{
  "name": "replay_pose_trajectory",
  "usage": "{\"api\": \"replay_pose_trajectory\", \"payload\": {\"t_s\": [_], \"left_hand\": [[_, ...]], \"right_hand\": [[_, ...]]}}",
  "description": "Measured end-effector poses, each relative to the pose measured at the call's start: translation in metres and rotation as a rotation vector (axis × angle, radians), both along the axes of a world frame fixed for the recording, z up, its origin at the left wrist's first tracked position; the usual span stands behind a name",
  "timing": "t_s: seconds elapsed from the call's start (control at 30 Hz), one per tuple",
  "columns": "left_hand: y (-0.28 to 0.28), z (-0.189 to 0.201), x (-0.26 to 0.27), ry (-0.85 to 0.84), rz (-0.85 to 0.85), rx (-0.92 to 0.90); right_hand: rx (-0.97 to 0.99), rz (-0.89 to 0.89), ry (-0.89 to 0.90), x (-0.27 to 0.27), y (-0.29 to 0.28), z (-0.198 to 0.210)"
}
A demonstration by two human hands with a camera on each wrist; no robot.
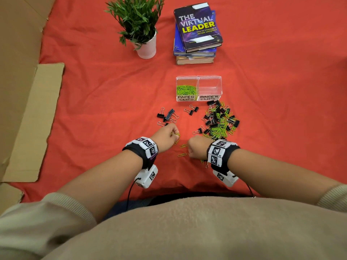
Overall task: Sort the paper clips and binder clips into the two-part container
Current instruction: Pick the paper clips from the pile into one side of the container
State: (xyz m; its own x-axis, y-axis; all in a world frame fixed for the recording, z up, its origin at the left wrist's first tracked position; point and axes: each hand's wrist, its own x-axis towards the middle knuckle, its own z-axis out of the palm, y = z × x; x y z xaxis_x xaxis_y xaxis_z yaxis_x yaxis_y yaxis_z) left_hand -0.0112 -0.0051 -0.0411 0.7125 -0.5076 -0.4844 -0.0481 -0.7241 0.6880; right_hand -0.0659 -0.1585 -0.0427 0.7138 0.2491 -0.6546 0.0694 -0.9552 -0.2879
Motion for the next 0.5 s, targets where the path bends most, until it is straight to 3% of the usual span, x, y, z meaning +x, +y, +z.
{"api": "replay_pose_trajectory", "payload": {"t_s": [0.37,0.43,0.5], "left_hand": [[-0.005,0.002,-0.002,0.231,0.164,-0.051],[-0.006,0.000,-0.007,0.208,0.144,-0.024],[-0.006,-0.002,-0.013,0.086,0.016,0.080]], "right_hand": [[-0.021,0.026,0.019,0.004,-0.008,0.006],[-0.010,0.008,0.019,0.003,-0.005,0.007],[0.021,-0.031,0.020,0.004,-0.005,0.009]]}}
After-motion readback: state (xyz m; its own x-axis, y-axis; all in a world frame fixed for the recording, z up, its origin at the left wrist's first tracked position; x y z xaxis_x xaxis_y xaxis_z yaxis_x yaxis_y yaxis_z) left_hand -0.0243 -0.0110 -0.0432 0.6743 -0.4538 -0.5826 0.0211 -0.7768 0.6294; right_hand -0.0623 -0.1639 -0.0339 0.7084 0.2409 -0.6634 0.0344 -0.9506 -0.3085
